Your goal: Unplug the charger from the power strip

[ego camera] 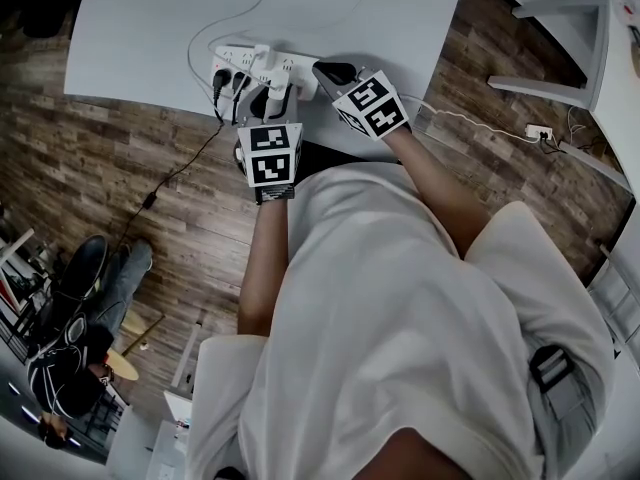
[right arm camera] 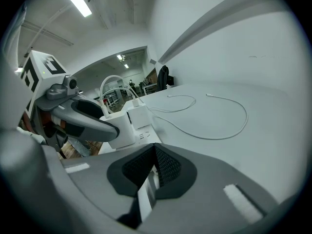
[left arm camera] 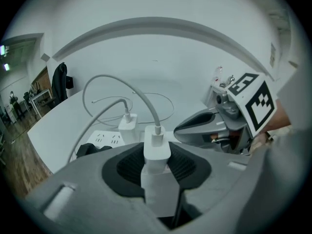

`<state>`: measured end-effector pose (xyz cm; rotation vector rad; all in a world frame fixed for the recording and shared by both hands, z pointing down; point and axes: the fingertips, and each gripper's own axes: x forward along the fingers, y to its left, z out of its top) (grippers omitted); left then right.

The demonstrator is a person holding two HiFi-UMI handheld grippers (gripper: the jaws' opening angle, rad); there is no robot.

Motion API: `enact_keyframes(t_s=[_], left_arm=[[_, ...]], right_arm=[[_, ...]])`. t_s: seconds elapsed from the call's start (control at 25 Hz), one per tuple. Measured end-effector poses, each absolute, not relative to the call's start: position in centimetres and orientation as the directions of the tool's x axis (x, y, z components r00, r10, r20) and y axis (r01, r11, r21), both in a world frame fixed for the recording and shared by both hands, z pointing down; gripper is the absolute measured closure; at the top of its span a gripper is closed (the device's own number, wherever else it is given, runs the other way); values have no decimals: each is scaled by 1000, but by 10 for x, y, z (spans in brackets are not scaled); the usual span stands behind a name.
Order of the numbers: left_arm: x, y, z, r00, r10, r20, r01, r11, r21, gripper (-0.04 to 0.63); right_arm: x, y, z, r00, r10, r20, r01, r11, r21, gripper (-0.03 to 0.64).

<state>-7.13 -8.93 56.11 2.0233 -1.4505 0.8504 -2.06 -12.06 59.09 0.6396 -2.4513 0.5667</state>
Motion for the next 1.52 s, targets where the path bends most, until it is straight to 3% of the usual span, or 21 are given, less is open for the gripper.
enact_keyframes(t_s=[0.48,0.84,1.28,1.52], left_arm=[[-77,-91,562,318,-663,678,-948,-212,238,448],[-71,-91,560,232,-646,727,-949,-315,23,453],[-77,-93,560,297,-654,696,-953,-246,175,453],[-76,-91,560,288,-650,703,-952,-276,134,453]], right_arm=[[-20,-122,593,-749,-306,588,-540,796,-273,615],[-21,-121,593,-748,-306,590,-539,798,-269,615],[-20,-123,593,-749,-308,587,-540,797,-270,615],[-21,-122,593,-748,-308,588,-539,799,-267,615]])
